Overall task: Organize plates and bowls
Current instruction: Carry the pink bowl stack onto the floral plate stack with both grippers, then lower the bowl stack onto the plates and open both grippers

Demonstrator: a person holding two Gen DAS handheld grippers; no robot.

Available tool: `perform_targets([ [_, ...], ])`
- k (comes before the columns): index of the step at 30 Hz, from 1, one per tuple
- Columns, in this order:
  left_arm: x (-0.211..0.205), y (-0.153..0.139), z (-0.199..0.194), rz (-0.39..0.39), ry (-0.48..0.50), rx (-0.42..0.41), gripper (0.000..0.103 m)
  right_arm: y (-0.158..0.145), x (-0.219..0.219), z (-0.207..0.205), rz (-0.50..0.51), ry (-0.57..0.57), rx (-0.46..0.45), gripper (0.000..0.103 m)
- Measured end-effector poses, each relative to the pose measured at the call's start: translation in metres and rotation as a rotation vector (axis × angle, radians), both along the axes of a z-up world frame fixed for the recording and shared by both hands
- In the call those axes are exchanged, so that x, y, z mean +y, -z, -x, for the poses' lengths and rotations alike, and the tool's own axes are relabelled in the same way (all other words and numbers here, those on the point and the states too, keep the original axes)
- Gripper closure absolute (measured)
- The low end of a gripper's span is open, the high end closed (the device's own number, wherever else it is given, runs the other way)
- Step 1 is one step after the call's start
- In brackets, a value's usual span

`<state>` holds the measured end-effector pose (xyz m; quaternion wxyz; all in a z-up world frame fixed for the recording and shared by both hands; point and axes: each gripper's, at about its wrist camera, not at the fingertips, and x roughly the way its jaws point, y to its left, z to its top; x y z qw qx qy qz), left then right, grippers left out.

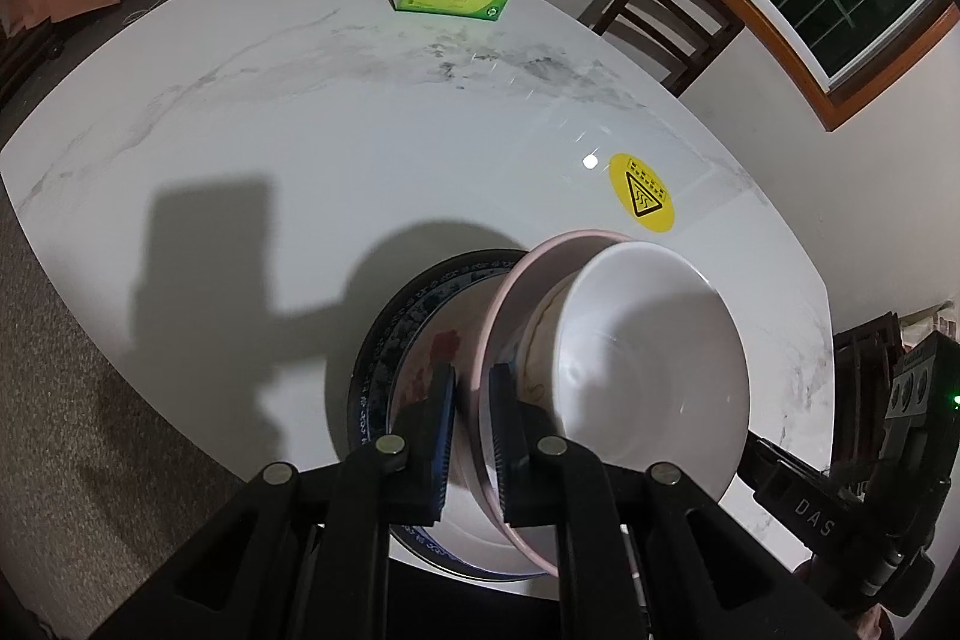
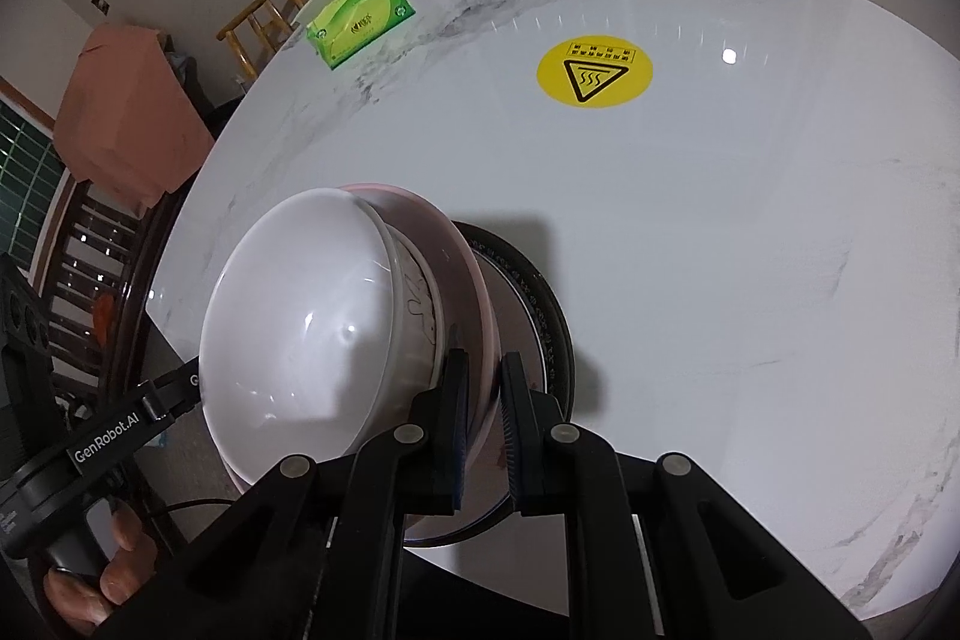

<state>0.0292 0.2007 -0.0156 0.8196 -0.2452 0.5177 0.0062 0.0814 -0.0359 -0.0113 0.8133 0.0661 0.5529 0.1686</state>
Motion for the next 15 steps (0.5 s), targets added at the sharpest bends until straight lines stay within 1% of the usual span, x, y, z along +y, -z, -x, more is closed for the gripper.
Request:
perform_targets([
  [15, -0.0019, 0.0024, -0.0005, -0.018, 0.002, -0.009, 0.092, -0.0004, -0.0022, 0.0016, -0.012, 0.002, -0.014, 0.089],
])
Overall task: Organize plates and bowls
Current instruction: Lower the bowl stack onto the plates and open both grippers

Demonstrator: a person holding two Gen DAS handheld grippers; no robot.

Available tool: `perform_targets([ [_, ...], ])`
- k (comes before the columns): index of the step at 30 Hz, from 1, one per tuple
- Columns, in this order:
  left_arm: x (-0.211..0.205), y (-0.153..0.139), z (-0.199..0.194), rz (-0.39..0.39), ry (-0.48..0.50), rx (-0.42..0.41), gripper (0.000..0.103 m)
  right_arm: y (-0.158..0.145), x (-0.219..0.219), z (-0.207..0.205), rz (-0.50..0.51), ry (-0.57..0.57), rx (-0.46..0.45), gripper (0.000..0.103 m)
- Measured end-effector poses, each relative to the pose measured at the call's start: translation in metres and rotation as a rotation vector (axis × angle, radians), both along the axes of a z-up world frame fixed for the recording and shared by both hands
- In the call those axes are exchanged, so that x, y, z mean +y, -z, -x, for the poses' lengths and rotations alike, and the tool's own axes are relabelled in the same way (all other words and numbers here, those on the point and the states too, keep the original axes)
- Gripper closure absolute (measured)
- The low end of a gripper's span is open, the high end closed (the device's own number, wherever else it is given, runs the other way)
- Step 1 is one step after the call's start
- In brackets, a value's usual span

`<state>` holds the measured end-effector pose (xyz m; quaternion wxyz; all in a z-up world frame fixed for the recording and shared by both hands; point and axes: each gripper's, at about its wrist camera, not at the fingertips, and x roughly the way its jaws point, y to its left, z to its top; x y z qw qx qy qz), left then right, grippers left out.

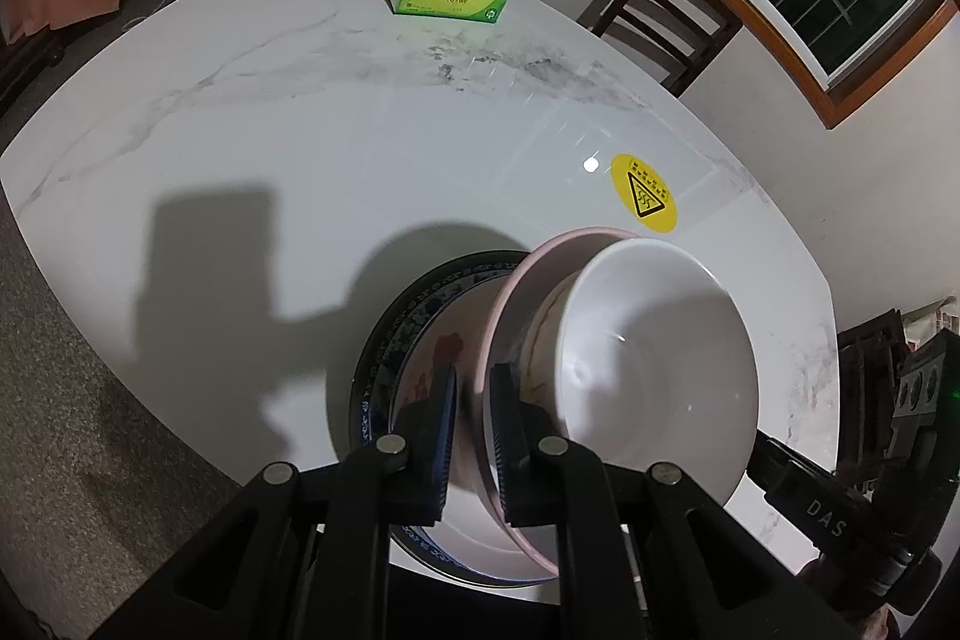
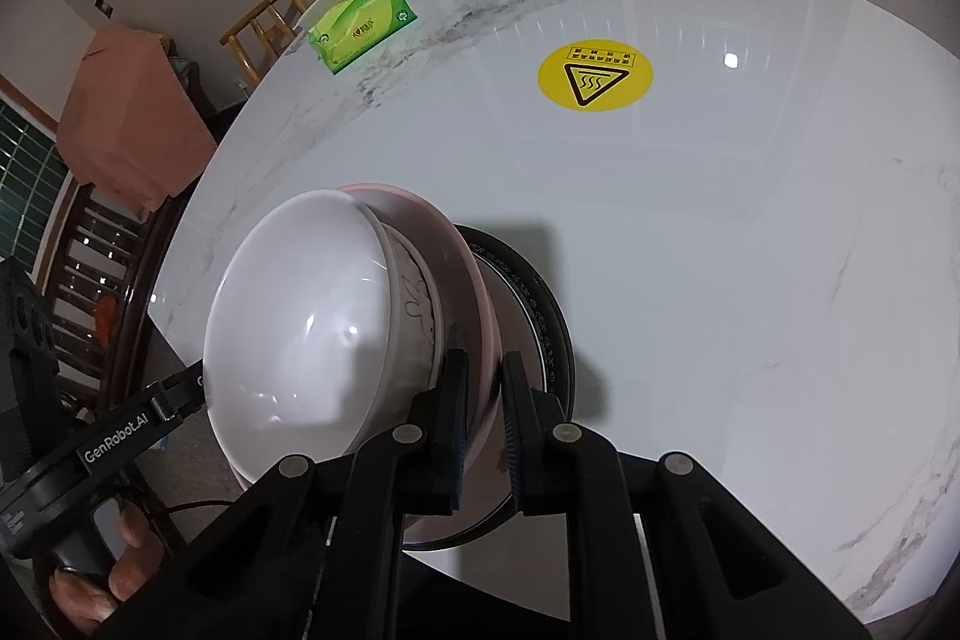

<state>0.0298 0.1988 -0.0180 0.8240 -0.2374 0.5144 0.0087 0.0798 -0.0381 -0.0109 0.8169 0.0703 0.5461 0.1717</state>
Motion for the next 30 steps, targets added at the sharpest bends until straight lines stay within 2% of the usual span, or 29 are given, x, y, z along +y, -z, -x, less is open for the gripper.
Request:
perform_targets([
  [3, 0.001, 0.000, 0.000, -0.013, -0.003, -0.004, 0.090, 0.001, -0.002, 0.001, -0.007, 0.004, -0.002, 0.088],
  [10, 0.003, -0.007, 0.004, -0.033, -0.008, -0.028, 0.083, -0.001, -0.014, 0.006, -0.023, 0.025, -0.015, 0.072],
  [13, 0.004, -0.015, 0.010, -0.080, -0.011, -0.065, 0.076, -0.003, -0.019, 0.010, -0.020, 0.027, -0.033, 0.064],
  [15, 0.005, -0.019, 0.013, -0.095, -0.013, -0.079, 0.076, -0.005, -0.023, 0.014, -0.023, 0.030, -0.044, 0.062],
  [17, 0.008, -0.022, 0.015, -0.105, -0.022, -0.085, 0.075, -0.007, -0.027, 0.018, -0.023, 0.036, -0.058, 0.055],
  [19, 0.009, -0.026, 0.021, -0.124, -0.029, -0.096, 0.070, -0.009, -0.030, 0.022, -0.010, 0.041, -0.078, 0.051],
  [24, 0.007, -0.033, 0.039, -0.211, -0.041, -0.118, 0.062, -0.011, -0.036, 0.033, -0.004, 0.041, -0.090, 0.049],
  [26, 0.007, -0.034, 0.045, -0.218, -0.046, -0.118, 0.061, -0.010, -0.037, 0.039, 0.005, 0.033, -0.102, 0.041],
  [29, 0.001, -0.035, 0.052, -0.273, -0.057, -0.128, 0.057, -0.008, -0.031, 0.050, 0.036, 0.004, -0.128, 0.031],
  [30, -0.004, -0.036, 0.055, -0.295, -0.054, -0.135, 0.052, -0.007, -0.028, 0.053, 0.048, -0.010, -0.135, 0.029],
])
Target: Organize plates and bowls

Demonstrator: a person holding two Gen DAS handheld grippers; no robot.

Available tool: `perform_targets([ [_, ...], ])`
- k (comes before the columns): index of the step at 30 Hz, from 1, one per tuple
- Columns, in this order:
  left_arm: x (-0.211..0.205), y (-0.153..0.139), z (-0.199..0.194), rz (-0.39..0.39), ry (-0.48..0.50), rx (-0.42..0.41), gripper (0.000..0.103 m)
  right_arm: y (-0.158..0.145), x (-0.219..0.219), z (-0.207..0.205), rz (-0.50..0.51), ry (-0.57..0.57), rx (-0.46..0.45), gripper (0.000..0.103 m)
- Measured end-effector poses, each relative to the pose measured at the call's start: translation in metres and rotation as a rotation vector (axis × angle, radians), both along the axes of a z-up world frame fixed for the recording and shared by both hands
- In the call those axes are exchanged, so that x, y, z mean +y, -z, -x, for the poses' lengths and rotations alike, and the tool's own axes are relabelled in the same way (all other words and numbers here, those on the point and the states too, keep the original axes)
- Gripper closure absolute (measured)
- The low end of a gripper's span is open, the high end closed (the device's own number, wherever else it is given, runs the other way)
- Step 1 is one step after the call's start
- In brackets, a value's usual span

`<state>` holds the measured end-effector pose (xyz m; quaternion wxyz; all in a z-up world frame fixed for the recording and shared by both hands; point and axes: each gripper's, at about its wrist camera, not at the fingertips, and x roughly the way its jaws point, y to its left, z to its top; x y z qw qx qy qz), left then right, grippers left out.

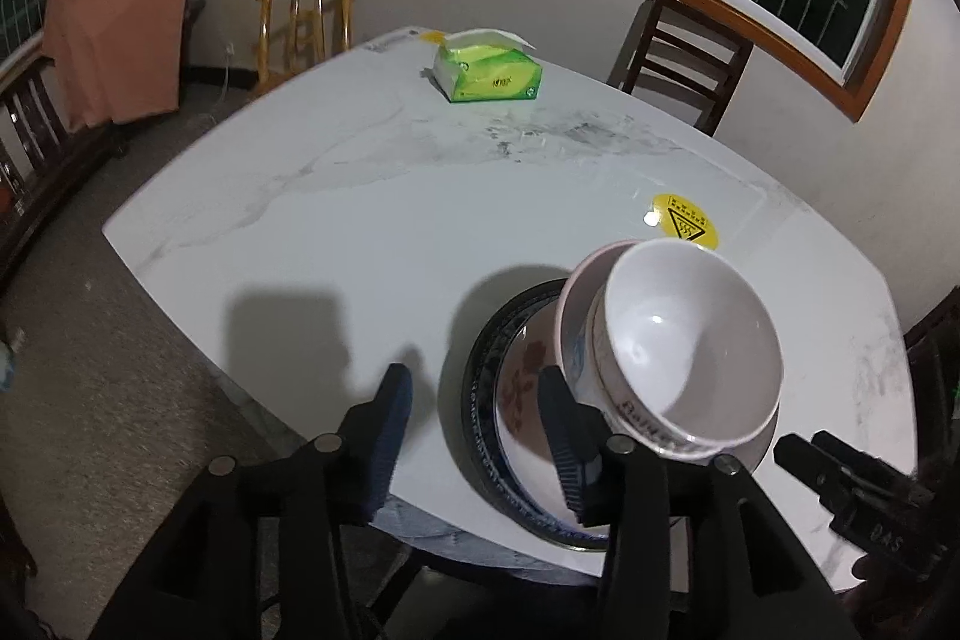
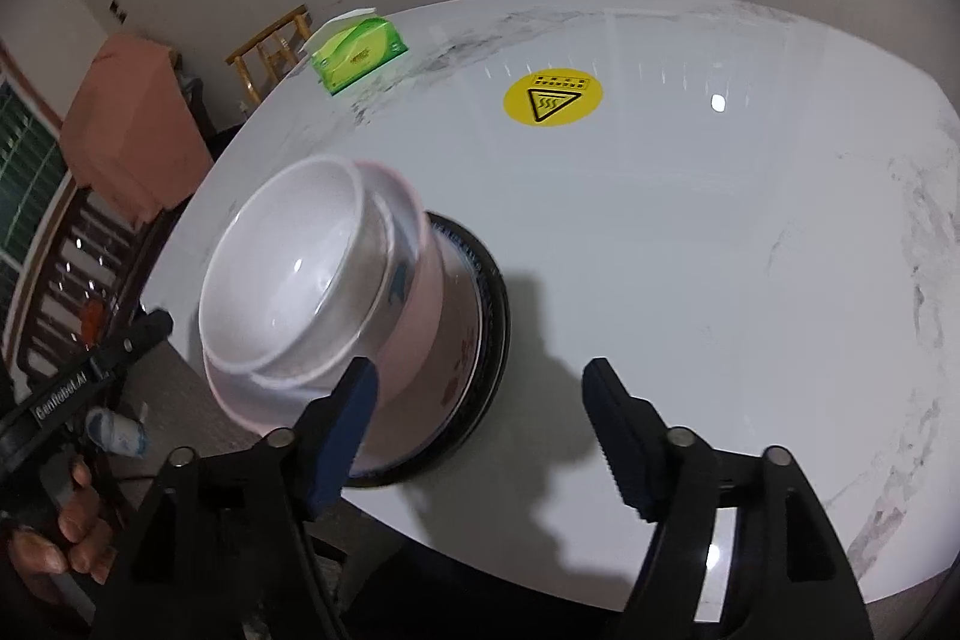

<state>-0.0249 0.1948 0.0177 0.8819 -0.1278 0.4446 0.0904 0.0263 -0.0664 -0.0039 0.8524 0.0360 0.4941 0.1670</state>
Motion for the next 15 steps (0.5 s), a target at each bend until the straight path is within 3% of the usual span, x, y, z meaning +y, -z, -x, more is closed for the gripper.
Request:
perform_targets([
  [4, -0.025, 0.002, 0.004, -0.085, 0.033, -0.012, 0.043, 0.005, 0.013, 0.016, 0.036, -0.066, -0.026, 0.019],
  [6, -0.035, 0.005, 0.004, -0.075, 0.064, -0.005, 0.043, 0.007, 0.017, 0.023, 0.041, -0.087, -0.033, 0.011],
  [15, -0.050, 0.008, 0.006, -0.094, 0.085, -0.010, 0.043, 0.013, 0.026, 0.040, 0.064, -0.131, -0.058, 0.003],
])
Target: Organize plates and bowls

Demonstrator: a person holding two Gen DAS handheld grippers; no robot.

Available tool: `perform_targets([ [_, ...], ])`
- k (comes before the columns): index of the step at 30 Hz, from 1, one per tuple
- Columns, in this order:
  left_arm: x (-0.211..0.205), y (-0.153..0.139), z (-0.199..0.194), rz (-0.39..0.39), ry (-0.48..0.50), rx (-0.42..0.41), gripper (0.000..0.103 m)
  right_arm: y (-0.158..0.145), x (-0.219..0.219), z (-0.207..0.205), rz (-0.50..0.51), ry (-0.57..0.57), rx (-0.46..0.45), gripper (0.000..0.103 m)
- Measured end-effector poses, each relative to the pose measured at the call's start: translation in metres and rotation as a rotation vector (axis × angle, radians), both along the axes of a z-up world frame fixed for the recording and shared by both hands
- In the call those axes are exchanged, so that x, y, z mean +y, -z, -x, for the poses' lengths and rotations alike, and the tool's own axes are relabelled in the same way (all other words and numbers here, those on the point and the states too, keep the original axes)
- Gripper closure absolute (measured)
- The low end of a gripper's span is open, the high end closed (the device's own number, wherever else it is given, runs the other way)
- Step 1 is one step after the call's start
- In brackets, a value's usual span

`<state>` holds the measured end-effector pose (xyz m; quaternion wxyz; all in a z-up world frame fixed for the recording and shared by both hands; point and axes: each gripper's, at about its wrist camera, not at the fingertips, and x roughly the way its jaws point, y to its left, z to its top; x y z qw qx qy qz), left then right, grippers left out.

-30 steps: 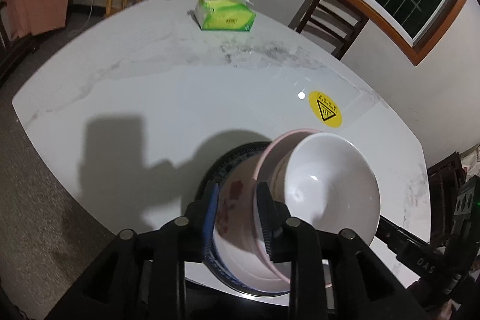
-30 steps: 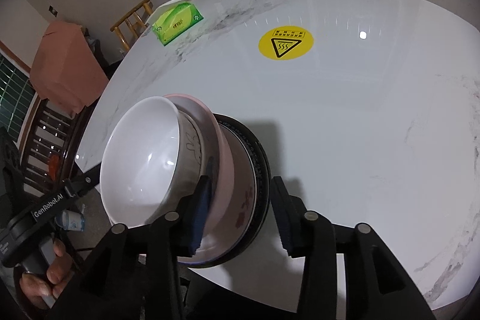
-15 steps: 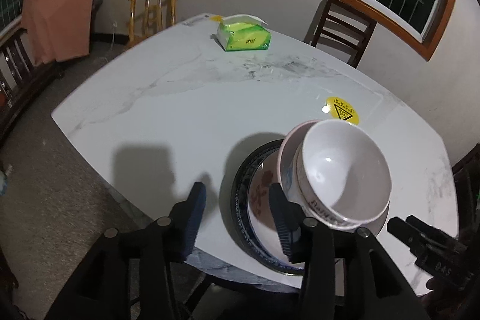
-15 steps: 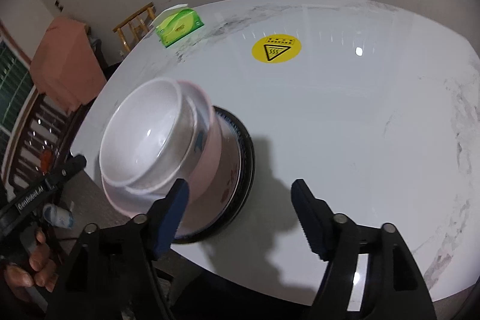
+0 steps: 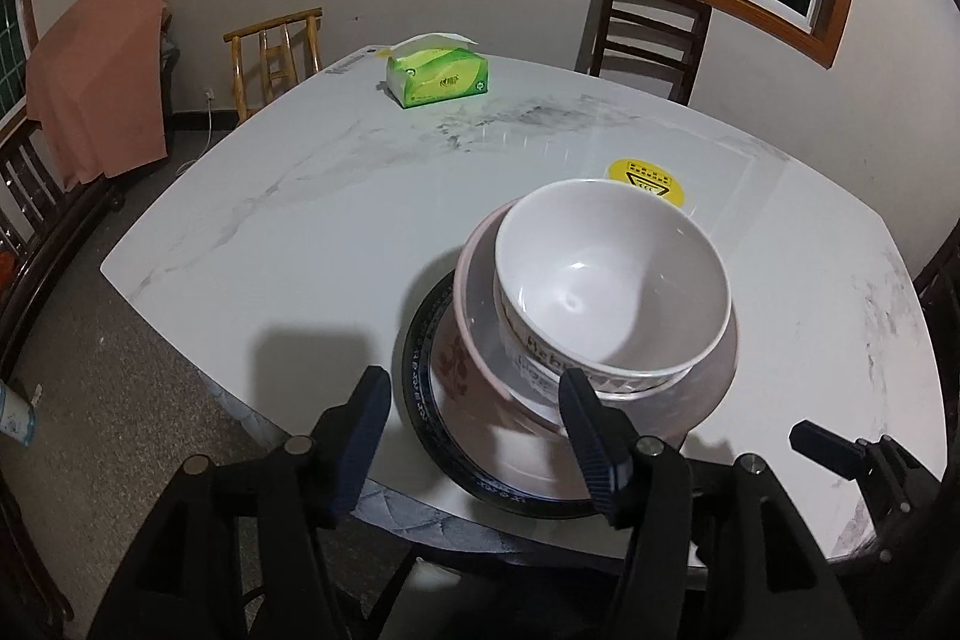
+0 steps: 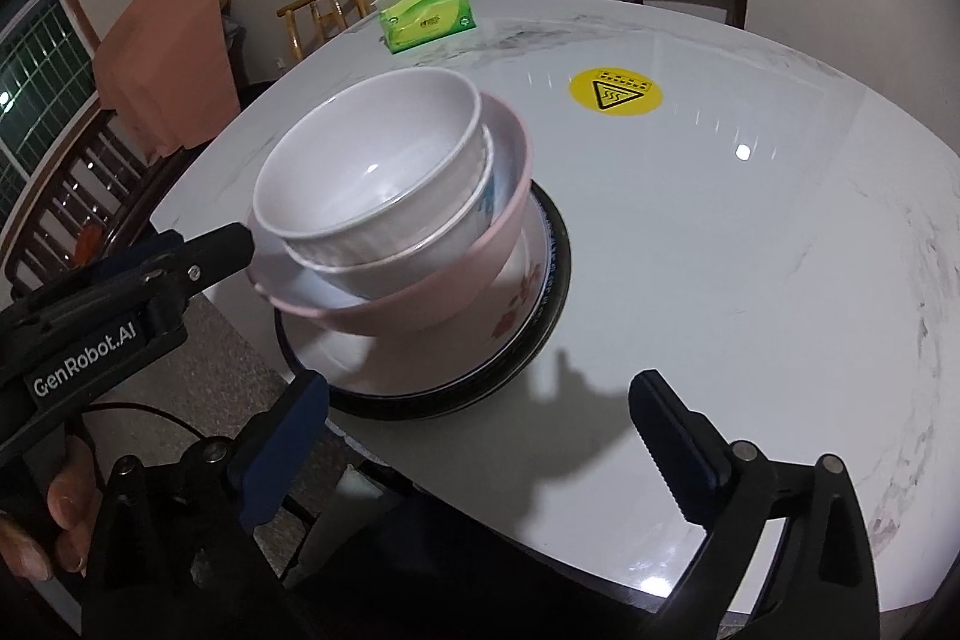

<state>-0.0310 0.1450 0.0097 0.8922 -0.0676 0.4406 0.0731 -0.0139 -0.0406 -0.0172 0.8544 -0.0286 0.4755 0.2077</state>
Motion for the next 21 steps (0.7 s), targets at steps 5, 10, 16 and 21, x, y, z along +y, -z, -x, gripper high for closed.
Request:
perform_targets([
  [5, -0.0032, 0.0020, 0.0016, 0.001, 0.006, 0.007, 0.043, 0.0049, 0.0071, 0.0054, 0.004, -0.022, 0.010, 0.002],
  [10, -0.0044, 0.0052, 0.0011, 0.008, 0.014, 0.021, 0.043, 0.0059, 0.0092, 0.0054, 0.020, -0.023, 0.003, 0.002],
  [16, -0.0021, 0.0081, -0.0003, 0.025, 0.019, 0.033, 0.043, 0.0087, 0.0090, 0.0032, 0.007, -0.010, 0.010, 0.002],
  [21, -0.0023, 0.0066, 0.0010, 0.020, 0.021, 0.029, 0.043, 0.0108, 0.0112, 0.0036, 0.004, -0.013, 0.016, 0.002],
])
